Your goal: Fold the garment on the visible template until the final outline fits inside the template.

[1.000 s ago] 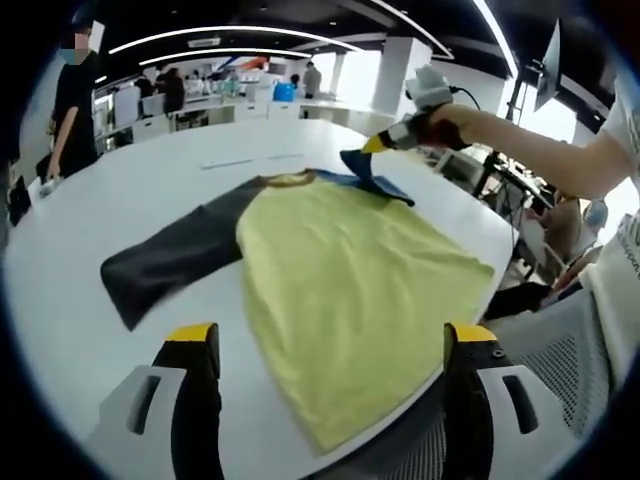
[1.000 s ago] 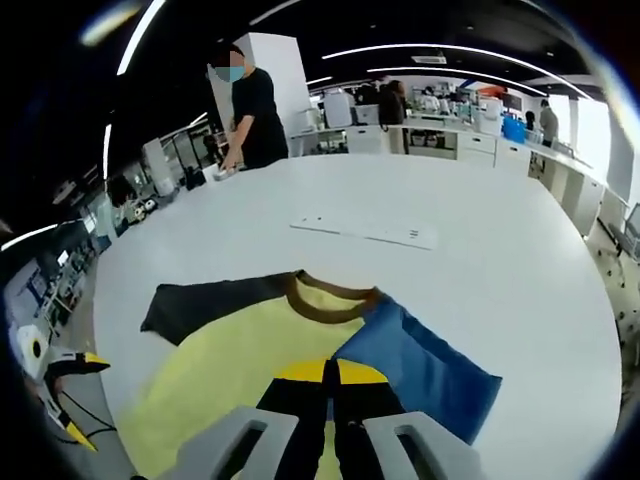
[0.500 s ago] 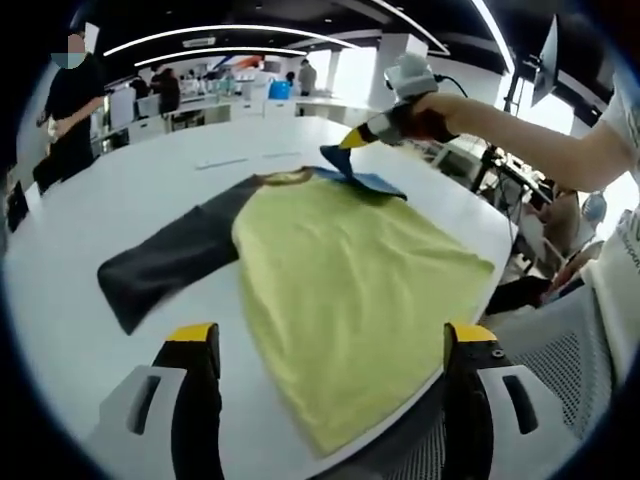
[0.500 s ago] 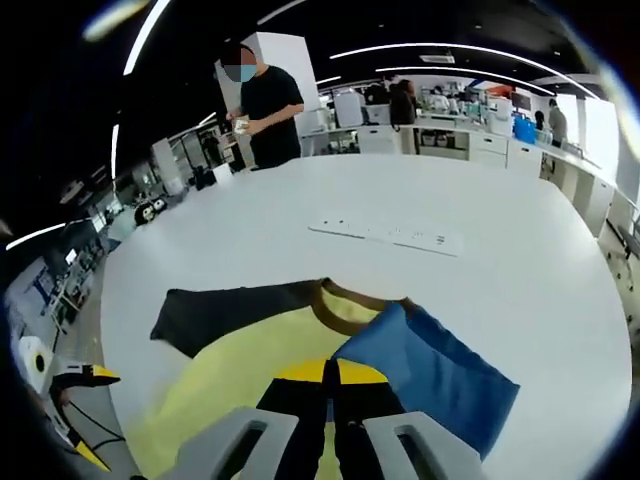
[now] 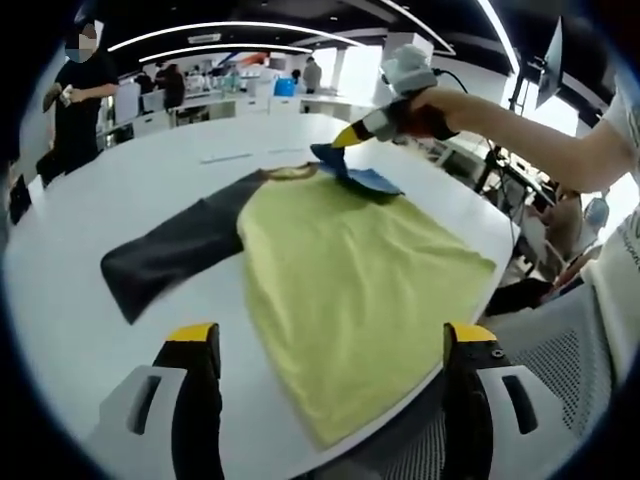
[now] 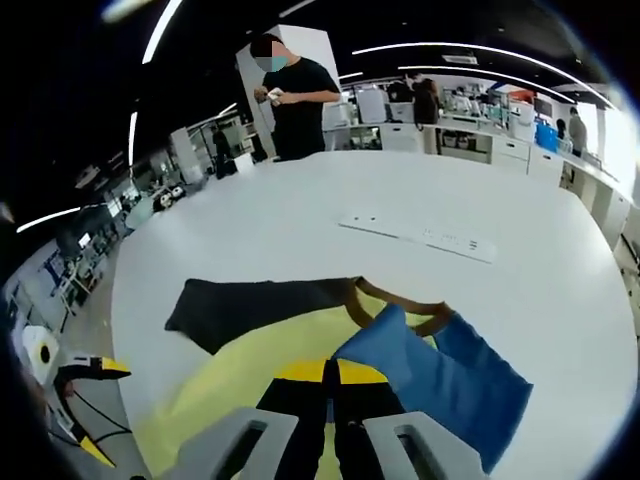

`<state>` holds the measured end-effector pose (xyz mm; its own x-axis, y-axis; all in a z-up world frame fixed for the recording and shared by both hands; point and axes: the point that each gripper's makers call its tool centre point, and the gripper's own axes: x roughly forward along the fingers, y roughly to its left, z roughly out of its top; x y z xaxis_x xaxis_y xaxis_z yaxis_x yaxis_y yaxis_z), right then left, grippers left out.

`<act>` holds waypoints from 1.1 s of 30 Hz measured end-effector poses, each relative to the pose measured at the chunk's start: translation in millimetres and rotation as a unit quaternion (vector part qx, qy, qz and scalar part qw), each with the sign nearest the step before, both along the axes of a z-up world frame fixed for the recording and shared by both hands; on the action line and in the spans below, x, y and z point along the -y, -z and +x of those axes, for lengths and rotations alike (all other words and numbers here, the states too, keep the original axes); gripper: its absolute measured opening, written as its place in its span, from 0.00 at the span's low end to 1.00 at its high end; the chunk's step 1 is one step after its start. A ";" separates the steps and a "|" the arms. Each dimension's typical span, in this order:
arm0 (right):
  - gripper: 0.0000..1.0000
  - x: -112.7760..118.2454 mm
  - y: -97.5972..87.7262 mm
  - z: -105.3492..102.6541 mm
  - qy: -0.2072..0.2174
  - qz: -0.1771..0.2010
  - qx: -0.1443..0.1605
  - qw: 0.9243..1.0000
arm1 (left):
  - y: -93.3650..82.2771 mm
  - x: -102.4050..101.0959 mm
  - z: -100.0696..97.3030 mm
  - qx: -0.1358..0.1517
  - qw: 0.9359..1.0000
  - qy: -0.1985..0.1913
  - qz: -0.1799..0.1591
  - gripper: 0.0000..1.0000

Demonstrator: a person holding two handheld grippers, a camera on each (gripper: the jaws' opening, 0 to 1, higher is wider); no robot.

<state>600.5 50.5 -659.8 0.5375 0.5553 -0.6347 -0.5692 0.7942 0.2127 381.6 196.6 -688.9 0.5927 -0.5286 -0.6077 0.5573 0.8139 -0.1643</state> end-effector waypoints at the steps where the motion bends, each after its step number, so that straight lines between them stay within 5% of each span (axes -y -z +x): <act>1: 0.00 -2.2 -0.5 -0.7 -0.004 0.000 0.001 1.000 | -0.5 0.8 0.5 0.002 1.000 0.002 0.000 0.89; 22: 0.00 -32.9 4.2 -30.9 -0.069 0.013 -0.009 0.998 | -1.0 -0.1 1.9 0.006 1.000 -0.004 -0.005 0.89; 33: 0.00 -40.0 19.4 -34.3 -0.056 0.014 0.006 0.998 | 2.3 -2.7 -1.1 0.000 1.000 -0.007 -0.008 0.88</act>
